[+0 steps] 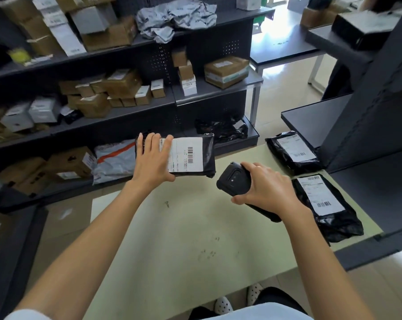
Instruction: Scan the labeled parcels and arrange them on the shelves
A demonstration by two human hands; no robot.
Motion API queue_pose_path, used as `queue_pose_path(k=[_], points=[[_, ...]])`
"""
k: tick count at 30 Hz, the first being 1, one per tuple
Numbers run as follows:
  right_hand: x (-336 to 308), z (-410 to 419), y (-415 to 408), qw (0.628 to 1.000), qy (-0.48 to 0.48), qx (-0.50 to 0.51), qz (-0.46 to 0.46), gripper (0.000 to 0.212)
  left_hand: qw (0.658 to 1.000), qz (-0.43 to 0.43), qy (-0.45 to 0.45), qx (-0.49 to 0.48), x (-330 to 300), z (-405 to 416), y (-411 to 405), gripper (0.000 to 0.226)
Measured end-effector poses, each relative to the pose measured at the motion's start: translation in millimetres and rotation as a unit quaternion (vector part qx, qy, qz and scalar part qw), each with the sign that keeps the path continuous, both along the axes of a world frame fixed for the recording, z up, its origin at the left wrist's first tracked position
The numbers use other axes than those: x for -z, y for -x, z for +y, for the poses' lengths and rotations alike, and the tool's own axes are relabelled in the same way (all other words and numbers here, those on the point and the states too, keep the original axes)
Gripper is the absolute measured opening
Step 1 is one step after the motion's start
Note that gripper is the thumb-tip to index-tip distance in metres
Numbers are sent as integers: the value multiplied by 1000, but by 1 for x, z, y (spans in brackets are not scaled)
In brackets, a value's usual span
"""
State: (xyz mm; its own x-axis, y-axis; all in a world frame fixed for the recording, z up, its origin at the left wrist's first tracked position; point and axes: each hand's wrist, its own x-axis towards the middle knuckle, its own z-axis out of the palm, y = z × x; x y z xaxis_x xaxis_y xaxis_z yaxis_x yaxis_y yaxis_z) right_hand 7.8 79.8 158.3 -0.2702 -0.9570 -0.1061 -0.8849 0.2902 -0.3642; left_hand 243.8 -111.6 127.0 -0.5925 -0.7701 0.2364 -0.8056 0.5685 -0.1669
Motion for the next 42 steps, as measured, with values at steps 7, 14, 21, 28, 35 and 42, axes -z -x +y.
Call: queue_pose_path(k=[7,14,21,28,35,42], points=[[8,23,15,998,-1,50,-43,83,998,11,-43,46,23,5,43,115],[34,80,54,985,-25,161,-58,84,984,1,-114,139,60,32,131,118],[40,161,104,958,-29,276,-70,83,955,-37,-132,265,72,94,247,119],[33,276,166,927,-7,366,-89,99,921,-44,-105,373,71,199,368,124],[28,435,250,875,-9,476,-94,87,874,-66,-105,469,71,351,496,120],[18,568,336,830,30,550,-86,82,835,-43,-97,540,66,491,620,116]])
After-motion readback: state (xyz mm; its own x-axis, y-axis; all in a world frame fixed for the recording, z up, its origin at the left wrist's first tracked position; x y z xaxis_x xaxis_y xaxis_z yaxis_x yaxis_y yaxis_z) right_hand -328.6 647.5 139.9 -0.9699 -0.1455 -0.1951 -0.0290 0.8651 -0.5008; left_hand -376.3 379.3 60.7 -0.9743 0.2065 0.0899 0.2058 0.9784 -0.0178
